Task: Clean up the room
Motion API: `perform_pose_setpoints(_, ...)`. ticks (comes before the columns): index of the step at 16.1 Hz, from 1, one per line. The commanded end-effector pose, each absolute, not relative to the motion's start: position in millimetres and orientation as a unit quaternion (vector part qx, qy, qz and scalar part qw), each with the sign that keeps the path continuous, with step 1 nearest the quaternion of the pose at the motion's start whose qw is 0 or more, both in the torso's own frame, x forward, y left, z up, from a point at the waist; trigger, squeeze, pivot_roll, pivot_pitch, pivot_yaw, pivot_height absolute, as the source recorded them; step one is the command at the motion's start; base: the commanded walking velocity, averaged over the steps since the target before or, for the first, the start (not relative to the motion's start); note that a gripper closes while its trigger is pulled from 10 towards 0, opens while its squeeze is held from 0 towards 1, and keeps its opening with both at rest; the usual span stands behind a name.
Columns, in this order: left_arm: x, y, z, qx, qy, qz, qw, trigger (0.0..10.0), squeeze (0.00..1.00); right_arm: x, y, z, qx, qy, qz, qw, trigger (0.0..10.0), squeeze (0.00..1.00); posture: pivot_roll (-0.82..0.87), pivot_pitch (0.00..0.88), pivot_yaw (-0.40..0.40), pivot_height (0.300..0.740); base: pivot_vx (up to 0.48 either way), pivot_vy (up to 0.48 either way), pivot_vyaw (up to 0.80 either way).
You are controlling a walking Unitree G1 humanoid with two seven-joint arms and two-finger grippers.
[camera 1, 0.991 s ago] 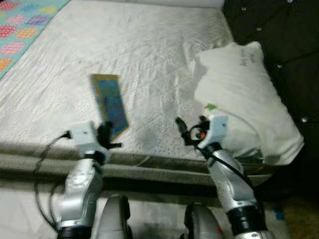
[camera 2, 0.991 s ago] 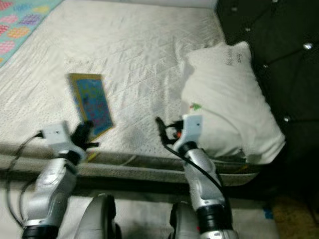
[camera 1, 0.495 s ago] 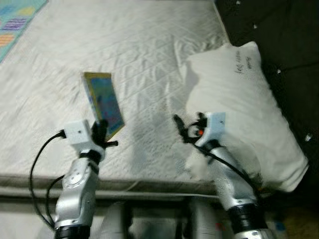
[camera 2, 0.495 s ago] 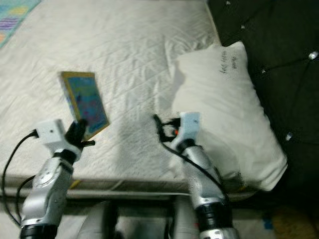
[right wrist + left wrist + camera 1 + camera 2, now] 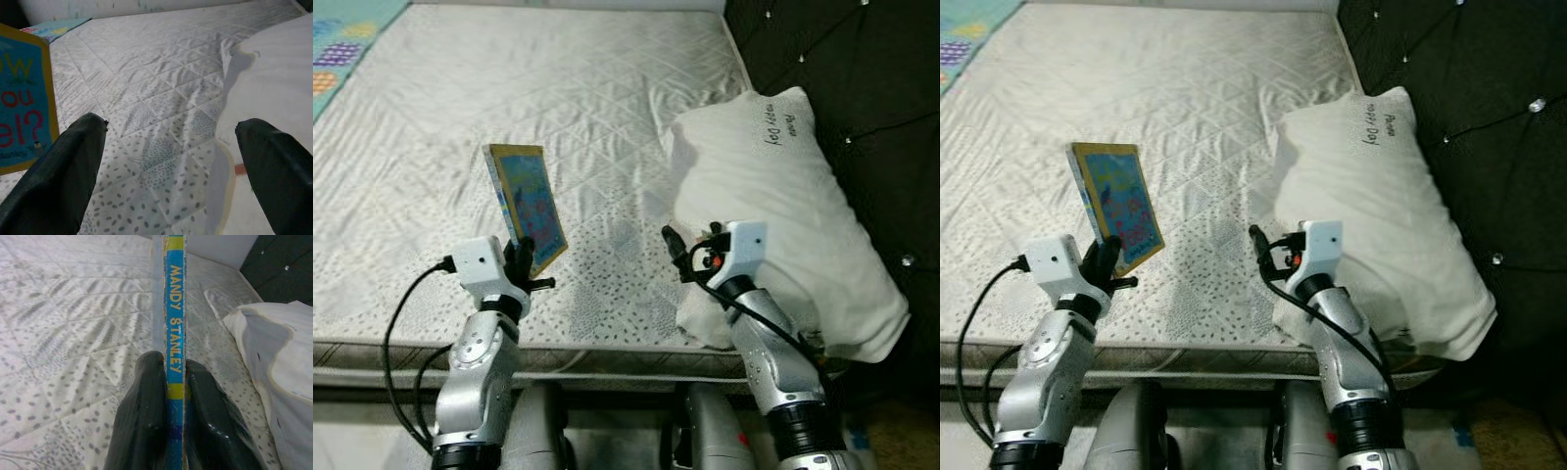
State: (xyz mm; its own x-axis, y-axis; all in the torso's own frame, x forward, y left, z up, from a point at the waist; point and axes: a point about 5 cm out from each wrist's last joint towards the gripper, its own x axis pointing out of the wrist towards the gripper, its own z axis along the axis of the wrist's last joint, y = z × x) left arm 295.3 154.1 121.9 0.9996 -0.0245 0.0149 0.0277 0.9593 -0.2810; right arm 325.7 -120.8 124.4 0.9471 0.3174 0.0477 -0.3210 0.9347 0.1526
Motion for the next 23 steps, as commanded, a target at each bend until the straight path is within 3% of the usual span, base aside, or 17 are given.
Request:
perform_pose_setpoints(1,296.4,151.0,128.1,-0.141,-0.018,-0.018,0.99,10.0,0.0,323.7,-124.0,119.8,0.079,-0.002,0.16,0.984,10.0,0.0,0.0,0.167,-0.004,0.576,0.0,0.0,0.0)
perform_pose_setpoints(8,304.3,142.1,109.2,-0.214,0.071,-0.043,0.973,10.0,0.0,324.2,-125.7,119.7,0.072,-0.003,0.158,0.985,10.0,0.0,-0.01,0.152,-0.002,0.571,0.0,0.0,0.0)
perform_pose_setpoints(13,294.8,102.9,99.0,-0.252,0.186,-0.18,0.933,10.0,0.0,324.5,-130.4,119.2,0.061,-0.002,0.152,0.986,10.0,0.0,-0.01,0.145,-0.005,0.571,0.0,0.0,0.0)
perform_pose_setpoints(18,289.3,100.3,88.3,-0.276,0.245,-0.198,0.908,10.0,0.0,324.8,-131.9,118.5,0.056,0.0,0.15,0.987,10.0,0.0,-0.02,0.143,-0.012,0.571,0.0,0.0,0.0)
perform_pose_setpoints(23,304.5,82.7,112.2,-0.344,0.224,-0.226,0.883,10.0,0.0,326.2,-133.7,119.2,0.05,0.0,0.147,0.988,10.0,0.0,-0.02,0.143,-0.022,0.571,0.0,0.0,0.0)
